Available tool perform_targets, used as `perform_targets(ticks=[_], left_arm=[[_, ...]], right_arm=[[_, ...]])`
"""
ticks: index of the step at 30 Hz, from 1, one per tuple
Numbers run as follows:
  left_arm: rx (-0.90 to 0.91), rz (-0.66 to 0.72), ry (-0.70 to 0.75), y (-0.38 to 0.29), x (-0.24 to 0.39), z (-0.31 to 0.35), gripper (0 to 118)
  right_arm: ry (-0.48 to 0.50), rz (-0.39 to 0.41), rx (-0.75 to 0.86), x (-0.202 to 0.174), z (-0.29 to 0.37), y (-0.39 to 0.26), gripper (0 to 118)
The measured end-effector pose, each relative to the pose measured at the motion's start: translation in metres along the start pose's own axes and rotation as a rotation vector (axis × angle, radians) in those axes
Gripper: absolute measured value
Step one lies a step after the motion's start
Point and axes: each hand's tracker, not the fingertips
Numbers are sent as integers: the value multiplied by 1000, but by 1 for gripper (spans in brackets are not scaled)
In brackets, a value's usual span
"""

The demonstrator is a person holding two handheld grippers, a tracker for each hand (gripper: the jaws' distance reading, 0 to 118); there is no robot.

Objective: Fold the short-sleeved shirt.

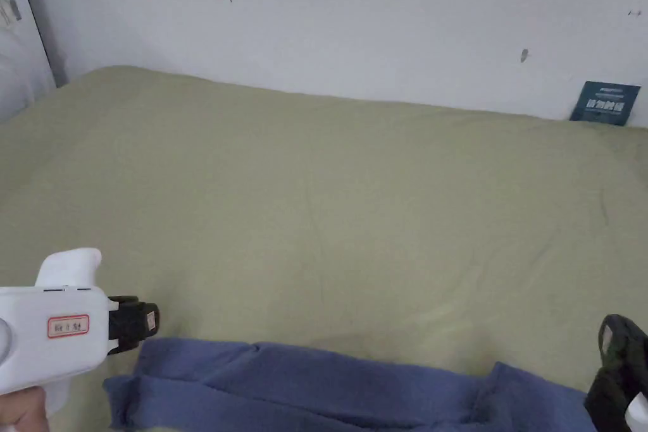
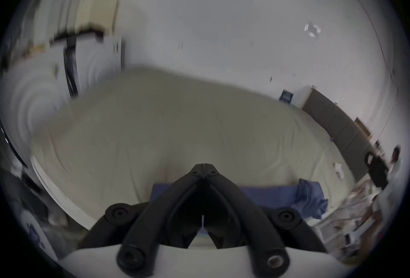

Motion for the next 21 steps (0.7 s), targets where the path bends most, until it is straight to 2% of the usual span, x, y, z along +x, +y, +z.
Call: perform_targets(ticks=[3, 6, 8, 9, 11, 12, 18, 21], left_arm=[[-129, 50, 11, 8, -36, -36, 0], [-203, 98, -69, 16, -61, -58, 1], [-179, 136, -92, 16, -73, -60, 9], [-194, 145, -127, 17, -77, -64, 29], [-242, 147, -200, 17, -83, -75, 97], [-267, 147, -220, 15, -86, -79, 118], [-341, 210, -387, 0, -98, -116, 118], [-335, 219, -416, 0, -97, -112, 118]], right_arm=[[5, 20, -32, -8, -1, -5, 1], [-12, 37, -53, -15, -1, -11, 1], [-14, 44, -93, -17, -6, -17, 1], [-13, 48, -101, -18, -7, -19, 1], [-14, 46, -119, -20, -9, -22, 1], [-12, 42, -125, -20, -10, -23, 1], [-19, 17, -129, -20, -8, -21, 1], [-23, 20, -134, -18, -9, -21, 1]])
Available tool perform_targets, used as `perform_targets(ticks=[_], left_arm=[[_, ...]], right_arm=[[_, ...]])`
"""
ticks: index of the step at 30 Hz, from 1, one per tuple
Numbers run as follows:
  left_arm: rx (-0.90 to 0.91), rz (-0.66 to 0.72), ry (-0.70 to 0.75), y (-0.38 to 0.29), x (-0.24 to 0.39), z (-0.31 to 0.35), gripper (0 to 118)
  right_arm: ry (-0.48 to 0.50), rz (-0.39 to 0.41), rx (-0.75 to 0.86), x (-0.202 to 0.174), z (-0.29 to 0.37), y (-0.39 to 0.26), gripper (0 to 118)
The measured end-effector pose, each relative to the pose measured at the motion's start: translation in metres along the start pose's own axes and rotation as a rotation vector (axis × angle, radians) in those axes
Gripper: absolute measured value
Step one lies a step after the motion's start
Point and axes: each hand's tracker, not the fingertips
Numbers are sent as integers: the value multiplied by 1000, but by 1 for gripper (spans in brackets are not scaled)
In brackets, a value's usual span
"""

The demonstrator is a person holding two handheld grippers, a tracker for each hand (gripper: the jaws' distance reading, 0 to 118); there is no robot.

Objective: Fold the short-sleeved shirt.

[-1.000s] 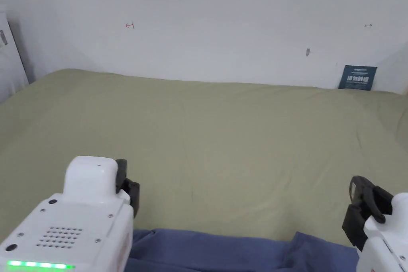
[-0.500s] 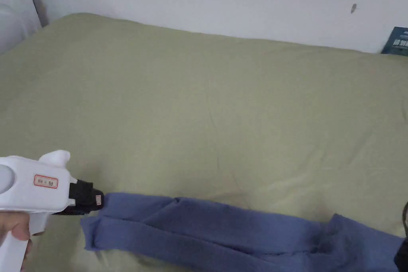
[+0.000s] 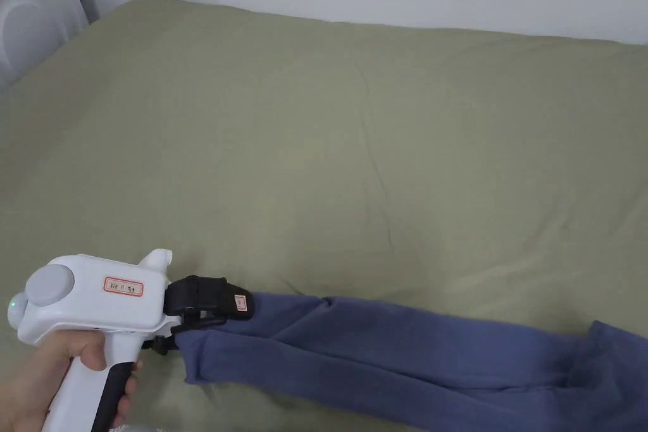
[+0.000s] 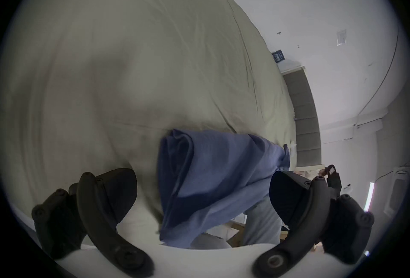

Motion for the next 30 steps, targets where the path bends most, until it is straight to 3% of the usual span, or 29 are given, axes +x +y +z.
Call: perform_targets(ticks=[3, 7, 9, 10, 11, 12, 22, 30], left_arm=[[-40, 46, -97, -2, 3, -3, 118], [-57, -25, -7, -4, 19, -7, 116], [-56, -36, 25, -4, 23, -2, 108], [-39, -44, 88, -4, 24, 3, 87], [-35, -58, 125, -1, 22, 4, 42], [-35, -26, 110, -3, 18, 3, 6], [83, 25, 77, -13, 29, 47, 5], [180, 46, 208, -23, 30, 123, 5]], right_arm=[[-5, -24, -14, 3, -2, -2, 2], [-5, -48, -19, 6, 2, -4, 2], [-2, -50, -19, 9, 6, -5, 2], [-2, -53, -19, 10, 7, -6, 2], [-3, -57, -18, 11, 8, -6, 2], [0, -63, -18, 14, 9, -6, 2], [7, -92, 19, 29, 23, 1, 2], [41, -93, 21, 35, 25, 1, 2]])
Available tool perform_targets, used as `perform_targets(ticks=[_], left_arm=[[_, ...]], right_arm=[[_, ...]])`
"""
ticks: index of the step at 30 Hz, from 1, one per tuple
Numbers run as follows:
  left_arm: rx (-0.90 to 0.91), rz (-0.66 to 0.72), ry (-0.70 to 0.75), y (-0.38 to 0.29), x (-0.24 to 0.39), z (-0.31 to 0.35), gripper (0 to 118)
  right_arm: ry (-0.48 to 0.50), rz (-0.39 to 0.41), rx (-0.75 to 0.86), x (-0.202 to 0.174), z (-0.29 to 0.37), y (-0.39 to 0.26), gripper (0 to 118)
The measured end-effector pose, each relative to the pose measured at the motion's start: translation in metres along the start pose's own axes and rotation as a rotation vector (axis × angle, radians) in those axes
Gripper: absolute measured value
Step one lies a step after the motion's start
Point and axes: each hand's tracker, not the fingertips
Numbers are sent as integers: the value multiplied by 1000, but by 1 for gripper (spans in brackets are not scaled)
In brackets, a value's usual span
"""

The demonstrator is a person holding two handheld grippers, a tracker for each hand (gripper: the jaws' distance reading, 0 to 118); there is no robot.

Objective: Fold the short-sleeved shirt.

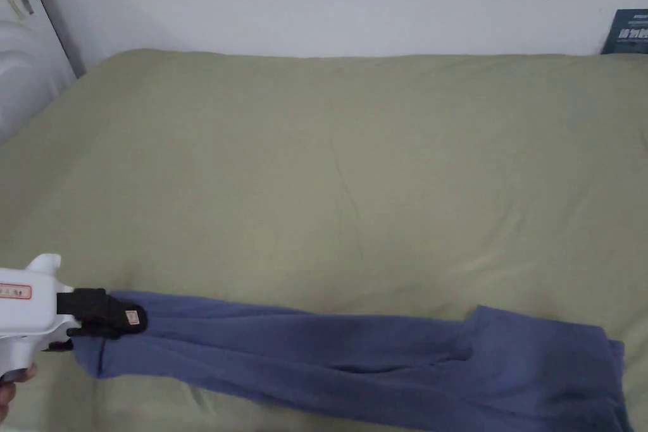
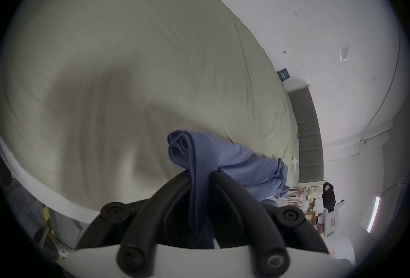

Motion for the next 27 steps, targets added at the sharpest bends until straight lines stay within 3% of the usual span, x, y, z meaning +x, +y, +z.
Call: perform_targets(ticks=[4, 9, 12, 19, 20, 21, 22, 23, 27], left_arm=[[-20, -88, 82, -6, 30, 9, 6], [-45, -256, 41, -22, 116, -7, 5], [-106, -284, -18, -36, 169, -39, 5], [-190, -487, 127, -80, 244, -156, 8], [-206, -472, 117, -85, 248, -173, 18], [-220, -482, 111, -93, 254, -187, 59], [-245, -456, 51, -98, 257, -200, 92], [-282, -458, 29, -101, 261, -212, 114], [-265, -467, 38, -102, 267, -218, 118]], right_arm=[[10, -11, 5, 1, 2, -1, 2], [20, -34, 5, 5, 9, -5, 2], [28, -49, -7, 12, 13, -11, 2], [7, -69, -41, 29, 27, -23, 2], [0, -73, -44, 32, 29, -24, 2], [-11, -76, -48, 34, 30, -25, 2], [-19, -79, -53, 37, 31, -26, 2], [-24, -83, -59, 40, 31, -27, 2], [-44, -88, -77, 46, 30, -29, 2]])
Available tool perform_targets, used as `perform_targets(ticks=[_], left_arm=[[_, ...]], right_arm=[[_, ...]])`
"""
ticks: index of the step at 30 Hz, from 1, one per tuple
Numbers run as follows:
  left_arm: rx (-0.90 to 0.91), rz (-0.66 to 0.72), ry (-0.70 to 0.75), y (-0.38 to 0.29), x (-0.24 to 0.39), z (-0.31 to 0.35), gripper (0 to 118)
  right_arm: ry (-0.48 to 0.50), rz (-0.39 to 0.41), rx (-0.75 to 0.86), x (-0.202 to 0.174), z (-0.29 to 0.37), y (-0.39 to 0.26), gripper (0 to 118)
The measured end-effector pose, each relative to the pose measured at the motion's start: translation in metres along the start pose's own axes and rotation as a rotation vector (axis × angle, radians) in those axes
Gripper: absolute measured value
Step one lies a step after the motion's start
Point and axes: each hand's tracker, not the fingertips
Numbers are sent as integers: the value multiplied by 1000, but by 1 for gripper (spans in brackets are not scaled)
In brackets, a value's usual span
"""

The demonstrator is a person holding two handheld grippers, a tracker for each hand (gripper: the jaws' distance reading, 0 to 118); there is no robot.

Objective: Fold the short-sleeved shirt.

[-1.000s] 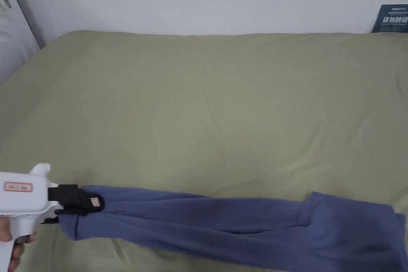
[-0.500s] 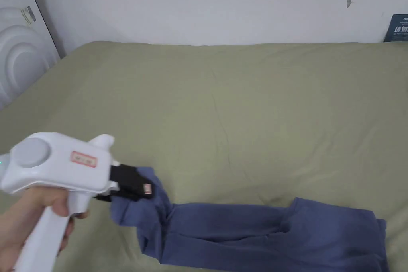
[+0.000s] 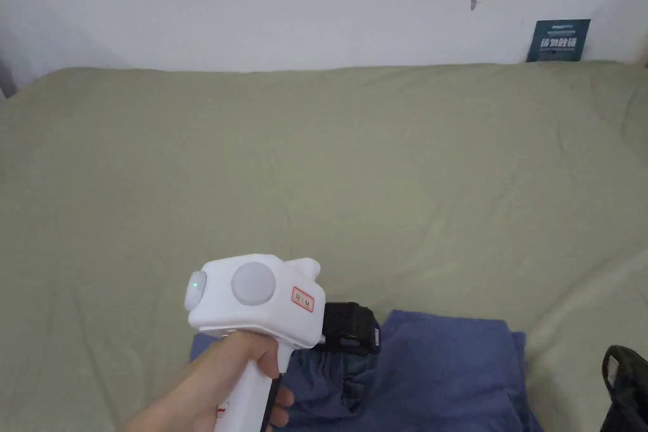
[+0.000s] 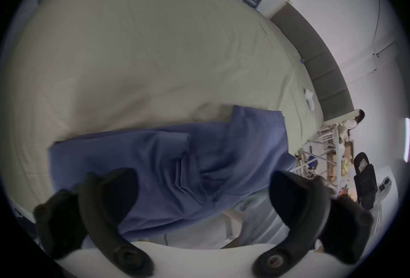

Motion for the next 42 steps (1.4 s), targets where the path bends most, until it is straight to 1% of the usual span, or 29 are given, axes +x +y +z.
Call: perform_targets(ticks=[1, 2, 3, 4, 5, 6, 7, 9, 11, 15, 16, 17, 18, 19, 21, 23, 25, 27, 28, 30, 32, 34, 35, 36, 37, 38, 39, 41, 42], left_arm=[[9, 3, 5, 0, -6, 6, 116], [22, 12, -2, -2, -10, 18, 110], [53, 26, -15, -4, -18, 29, 89], [91, 41, -18, -8, -28, 42, 55], [118, 50, -19, -11, -38, 52, 10], [118, 69, -17, -13, -43, 58, 0], [122, 92, 19, -17, -51, 60, 0], [117, 82, 50, -19, -67, 56, 0], [67, 133, 1, -18, -77, 38, 0], [6, 131, -147, -26, -73, -18, 0], [-14, 161, -182, -29, -68, -35, 0], [-59, 205, -201, -32, -64, -50, 0], [-38, 192, -212, -34, -62, -58, 0], [-13, 176, -193, -33, -61, -56, 0], [-13, 191, -218, -29, -66, -44, 0], [-12, 155, -221, -30, -70, -23, 0], [43, 113, -199, -33, -76, 11, 0], [93, 120, -197, -37, -92, 50, 0], [115, 123, -179, -40, -102, 70, 0], [162, 119, -97, -46, -124, 100, 0], [187, 138, -9, -51, -146, 113, 0], [188, 170, 37, -54, -163, 112, 0], [188, 171, 43, -55, -169, 109, 5], [189, 154, 44, -56, -173, 107, 37], [188, 153, 46, -55, -177, 103, 77], [184, 162, 30, -54, -183, 96, 111], [160, 169, -12, -54, -186, 89, 118], [129, 205, -123, -55, -192, 79, 118], [132, 229, -149, -56, -184, 76, 118]], right_arm=[[1, -6, -4, 2, -1, 0, 2], [1, -13, -7, 2, -2, 1, 2], [1, -17, -8, 2, -2, 0, 2], [5, -23, -9, 2, -3, 0, 2], [11, -26, -12, 1, -5, 0, 2], [17, -26, -17, -1, -7, 0, 2], [22, -21, -21, -4, -9, -1, 2], [37, -8, -26, -9, -11, -2, 2], [44, 0, -36, -14, -13, -4, 2], [54, 18, -57, -20, -12, -8, 2], [50, 27, -63, -21, -12, -9, 2], [46, 35, -74, -21, -13, -9, 2], [44, 41, -82, -22, -13, -9, 2], [43, 43, -84, -22, -14, -9, 2], [41, 46, -93, -24, -16, -9, 2], [47, 53, -96, -28, -20, -8, 2], [50, 59, -92, -34, -22, -6, 2], [66, 53, -84, -38, -24, -4, 2], [72, 61, -82, -42, -25, -4, 2], [83, 81, -77, -47, -27, -4, 2], [94, 91, -75, -52, -29, -4, 2], [101, 93, -76, -56, -31, -5, 2], [102, 92, -76, -58, -31, -5, 2], [101, 91, -78, -59, -31, -6, 2], [96, 86, -82, -60, -32, -6, 2], [88, 80, -91, -61, -32, -7, 2], [94, 75, -93, -60, -32, -7, 2], [93, 76, -101, -60, -31, -8, 2], [91, 85, -105, -60, -31, -9, 2]])
